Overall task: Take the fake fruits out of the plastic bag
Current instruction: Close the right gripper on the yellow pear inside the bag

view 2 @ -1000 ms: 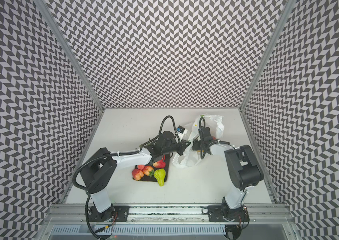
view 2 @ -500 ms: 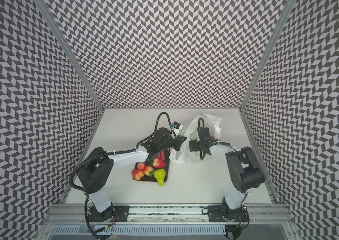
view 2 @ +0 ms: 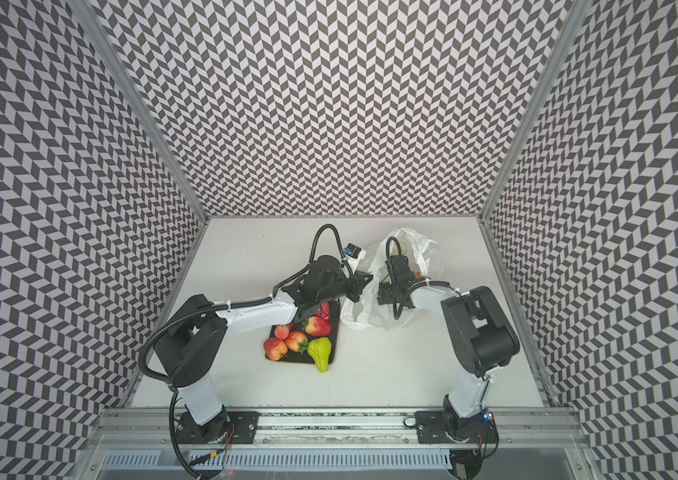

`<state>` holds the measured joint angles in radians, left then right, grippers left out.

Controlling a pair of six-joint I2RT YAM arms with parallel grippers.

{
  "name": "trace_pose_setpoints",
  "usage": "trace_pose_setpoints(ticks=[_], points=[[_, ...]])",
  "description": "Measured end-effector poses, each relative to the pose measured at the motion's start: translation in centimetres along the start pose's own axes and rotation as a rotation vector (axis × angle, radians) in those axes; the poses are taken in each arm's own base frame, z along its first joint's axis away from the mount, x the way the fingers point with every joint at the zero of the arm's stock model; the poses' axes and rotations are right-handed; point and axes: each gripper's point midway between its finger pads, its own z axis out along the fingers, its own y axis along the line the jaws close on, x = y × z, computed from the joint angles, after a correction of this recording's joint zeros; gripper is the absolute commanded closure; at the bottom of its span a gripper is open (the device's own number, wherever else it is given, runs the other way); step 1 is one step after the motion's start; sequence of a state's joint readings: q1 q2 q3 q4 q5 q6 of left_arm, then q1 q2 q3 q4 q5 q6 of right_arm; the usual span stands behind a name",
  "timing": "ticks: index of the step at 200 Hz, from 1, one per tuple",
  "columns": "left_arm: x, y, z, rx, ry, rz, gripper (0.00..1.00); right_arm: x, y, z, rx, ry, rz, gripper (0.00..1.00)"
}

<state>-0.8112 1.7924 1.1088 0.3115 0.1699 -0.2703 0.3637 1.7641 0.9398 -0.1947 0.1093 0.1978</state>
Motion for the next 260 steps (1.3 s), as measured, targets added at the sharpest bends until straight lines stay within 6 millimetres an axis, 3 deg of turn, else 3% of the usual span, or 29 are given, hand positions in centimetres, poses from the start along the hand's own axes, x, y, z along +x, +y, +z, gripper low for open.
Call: trace_pose_setpoints(ticks=[44,104,124,155,260], points=[[0.0,0.0,0.0,0.000,0.001,-0.001,1.00,-0.3,-0.2,-0.5,0.005,-0.022,0.010,0.28],[0.2,0.2,0.1,-0.008,0.010,-0.019,1.00,-1.7,-0.2,-4.7,-0.042,-0.164,0.059,0.32],[0.1,0.3,0.3,-0.015,0.013,-0.023,1.00,-1.5,-0.2,-5.2,-0.054,-0.182,0.075,0.28],[0.2,0.4,0.4,-0.020,0.015,-0.028,1.00,-1.4,-0.1,-4.6,-0.053,-0.164,0.071,0.21],[0.4,0.5,0.4,-0.026,0.022,-0.036,1.00,-2.1,0.1,0.2,0.004,-0.083,0.034,0.25]])
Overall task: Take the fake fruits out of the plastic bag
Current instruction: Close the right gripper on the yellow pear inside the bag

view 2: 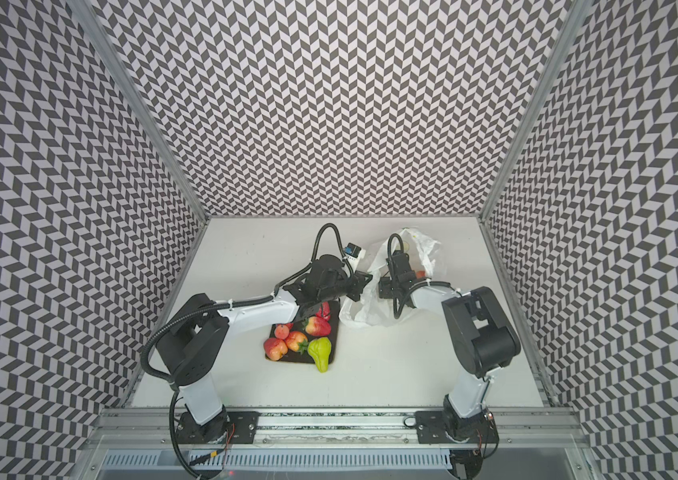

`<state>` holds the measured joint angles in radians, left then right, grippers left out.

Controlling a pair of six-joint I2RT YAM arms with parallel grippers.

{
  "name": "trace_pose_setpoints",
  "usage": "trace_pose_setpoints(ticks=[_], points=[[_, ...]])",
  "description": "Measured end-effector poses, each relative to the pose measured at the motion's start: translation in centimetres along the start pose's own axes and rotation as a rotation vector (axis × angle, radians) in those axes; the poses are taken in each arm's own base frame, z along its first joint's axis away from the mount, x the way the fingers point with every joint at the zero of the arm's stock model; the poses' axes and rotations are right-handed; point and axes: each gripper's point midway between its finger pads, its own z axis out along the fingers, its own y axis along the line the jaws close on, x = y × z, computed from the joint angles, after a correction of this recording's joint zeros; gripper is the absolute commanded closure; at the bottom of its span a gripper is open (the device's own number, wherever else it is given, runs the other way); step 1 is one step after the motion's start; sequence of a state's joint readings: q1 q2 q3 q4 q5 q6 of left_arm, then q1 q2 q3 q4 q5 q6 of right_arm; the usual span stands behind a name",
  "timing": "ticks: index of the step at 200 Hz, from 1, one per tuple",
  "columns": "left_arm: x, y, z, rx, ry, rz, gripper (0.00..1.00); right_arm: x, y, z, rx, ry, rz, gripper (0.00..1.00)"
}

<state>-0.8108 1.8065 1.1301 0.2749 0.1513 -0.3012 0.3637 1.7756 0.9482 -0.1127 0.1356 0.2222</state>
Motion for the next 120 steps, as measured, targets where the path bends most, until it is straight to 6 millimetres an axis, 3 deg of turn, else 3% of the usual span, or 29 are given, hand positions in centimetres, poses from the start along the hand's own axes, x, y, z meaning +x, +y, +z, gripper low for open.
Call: trace_pose_setpoints(ticks=[21,56,97,120], points=[[0.0,0.0,0.0,0.000,0.000,0.000,1.00,0.1,-0.2,0.7,0.019,0.018,-0.009,0.31],[-0.1,0.1,0.0,-0.001,-0.002,-0.001,1.00,-0.3,-0.3,0.8,0.033,0.014,-0.015,0.51],[-0.2,0.4,0.0,-0.006,-0.001,-0.004,1.00,-0.1,-0.3,0.6,0.029,0.014,-0.009,0.54],[-0.6,0.7,0.4,-0.011,-0.006,-0.007,1.00,0.1,-0.3,-0.4,0.014,0.005,0.002,0.54]])
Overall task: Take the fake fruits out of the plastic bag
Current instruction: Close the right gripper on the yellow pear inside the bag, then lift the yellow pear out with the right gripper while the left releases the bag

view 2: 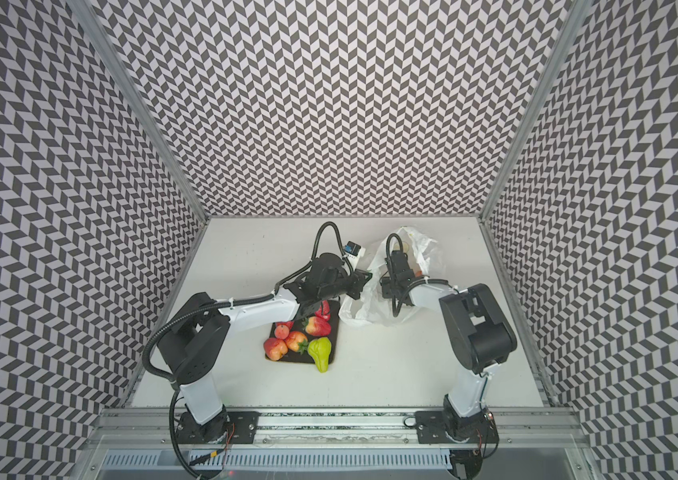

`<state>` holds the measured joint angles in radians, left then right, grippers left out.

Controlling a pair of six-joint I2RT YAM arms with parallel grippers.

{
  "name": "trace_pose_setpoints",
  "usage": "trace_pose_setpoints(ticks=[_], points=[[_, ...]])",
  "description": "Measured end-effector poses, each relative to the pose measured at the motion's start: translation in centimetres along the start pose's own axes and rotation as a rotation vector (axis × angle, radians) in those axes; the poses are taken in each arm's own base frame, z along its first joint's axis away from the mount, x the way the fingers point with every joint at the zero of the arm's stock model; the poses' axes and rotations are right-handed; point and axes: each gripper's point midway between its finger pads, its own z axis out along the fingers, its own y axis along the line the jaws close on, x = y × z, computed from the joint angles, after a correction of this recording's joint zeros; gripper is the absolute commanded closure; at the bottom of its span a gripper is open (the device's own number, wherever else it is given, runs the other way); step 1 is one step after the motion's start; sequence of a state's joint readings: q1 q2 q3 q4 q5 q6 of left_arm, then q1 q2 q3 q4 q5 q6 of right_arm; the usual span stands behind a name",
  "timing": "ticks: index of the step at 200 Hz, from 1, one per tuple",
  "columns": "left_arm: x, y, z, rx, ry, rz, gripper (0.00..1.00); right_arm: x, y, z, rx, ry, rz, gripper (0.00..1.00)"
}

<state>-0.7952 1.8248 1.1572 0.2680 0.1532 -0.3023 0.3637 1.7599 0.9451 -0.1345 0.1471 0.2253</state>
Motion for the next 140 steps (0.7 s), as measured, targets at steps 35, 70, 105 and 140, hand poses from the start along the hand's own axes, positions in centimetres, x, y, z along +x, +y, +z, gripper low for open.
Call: trace_pose_setpoints(ticks=[35,70,105,140], points=[[-0.4,0.7,0.7,-0.005,-0.004,-0.014,1.00,-0.4,-0.1,-3.1,-0.037,-0.066,0.022,0.55],[0.5,1.9,1.4,0.003,0.021,-0.050,1.00,0.1,0.4,-5.4,-0.112,-0.136,0.034,0.55],[1.5,2.6,1.9,0.003,0.044,-0.069,1.00,0.5,1.7,-7.2,-0.226,-0.194,0.018,0.55],[1.4,2.4,1.9,0.012,0.045,-0.072,1.00,-1.0,4.1,-9.7,-0.349,-0.283,-0.032,0.55]])
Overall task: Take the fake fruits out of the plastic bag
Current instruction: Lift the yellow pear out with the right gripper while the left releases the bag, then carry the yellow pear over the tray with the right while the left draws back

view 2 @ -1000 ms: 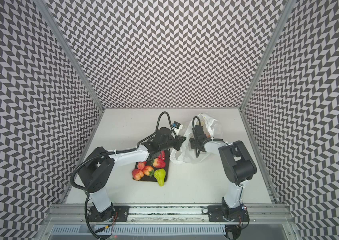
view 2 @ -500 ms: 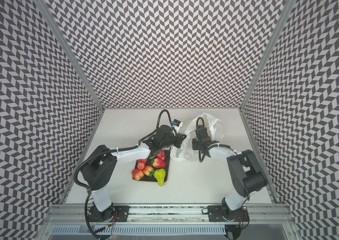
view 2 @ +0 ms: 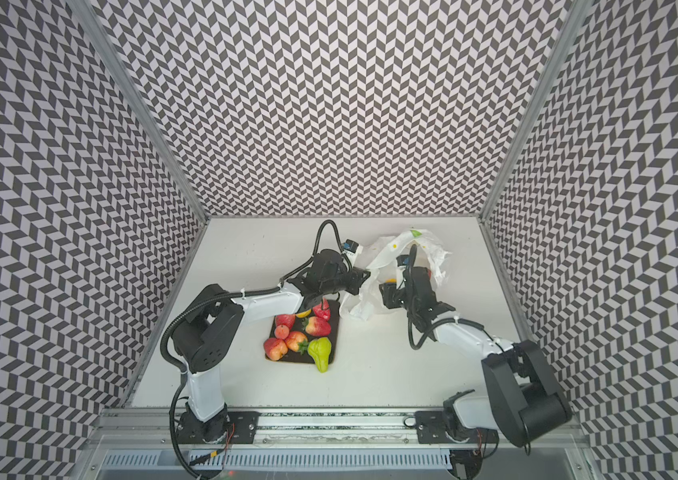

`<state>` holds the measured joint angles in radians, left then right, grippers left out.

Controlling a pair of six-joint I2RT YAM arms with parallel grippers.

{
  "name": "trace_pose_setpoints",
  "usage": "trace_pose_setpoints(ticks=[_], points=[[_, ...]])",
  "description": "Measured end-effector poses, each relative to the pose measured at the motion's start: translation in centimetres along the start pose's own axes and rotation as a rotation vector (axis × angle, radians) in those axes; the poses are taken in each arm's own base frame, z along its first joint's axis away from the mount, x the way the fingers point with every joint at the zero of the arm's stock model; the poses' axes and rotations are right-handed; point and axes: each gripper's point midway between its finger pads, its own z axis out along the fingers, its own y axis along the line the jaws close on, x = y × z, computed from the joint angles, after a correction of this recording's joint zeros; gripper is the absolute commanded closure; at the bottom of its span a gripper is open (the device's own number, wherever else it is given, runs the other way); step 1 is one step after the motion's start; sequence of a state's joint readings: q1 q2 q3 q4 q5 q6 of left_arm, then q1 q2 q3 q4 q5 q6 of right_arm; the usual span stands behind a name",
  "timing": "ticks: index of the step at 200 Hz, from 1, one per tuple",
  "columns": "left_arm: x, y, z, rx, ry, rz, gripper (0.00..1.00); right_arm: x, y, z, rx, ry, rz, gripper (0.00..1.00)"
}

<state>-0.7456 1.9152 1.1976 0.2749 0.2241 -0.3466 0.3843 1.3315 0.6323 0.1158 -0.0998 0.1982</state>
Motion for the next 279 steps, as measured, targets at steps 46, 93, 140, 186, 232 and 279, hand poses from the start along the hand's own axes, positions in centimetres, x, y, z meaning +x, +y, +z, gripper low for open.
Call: trace_pose_setpoints(ticks=[46,93,140,186,232,279], points=[[-0.9,-0.4,0.3,0.012,-0.015,0.005,0.91,-2.1,2.5,-2.2,-0.104,-0.079,-0.031,0.55],[-0.8,-0.4,0.1,0.016,-0.015,0.009,0.46,-3.8,3.7,-5.7,-0.145,-0.136,0.000,0.55],[-1.7,-1.8,-3.2,0.037,-0.061,0.030,0.29,-6.0,4.6,-10.5,-0.177,-0.242,0.057,0.55],[-5.1,-4.4,-8.9,0.080,-0.200,0.068,0.28,-7.9,6.4,-13.0,-0.247,-0.256,0.066,0.56],[-8.4,-3.2,-16.6,-0.004,-0.369,0.045,0.34,-8.7,11.3,-13.4,-0.366,-0.224,-0.005,0.56],[-8.9,3.3,-26.6,-0.269,-0.542,-0.106,0.40,-4.8,18.9,-8.8,-0.446,-0.102,-0.247,0.57]])
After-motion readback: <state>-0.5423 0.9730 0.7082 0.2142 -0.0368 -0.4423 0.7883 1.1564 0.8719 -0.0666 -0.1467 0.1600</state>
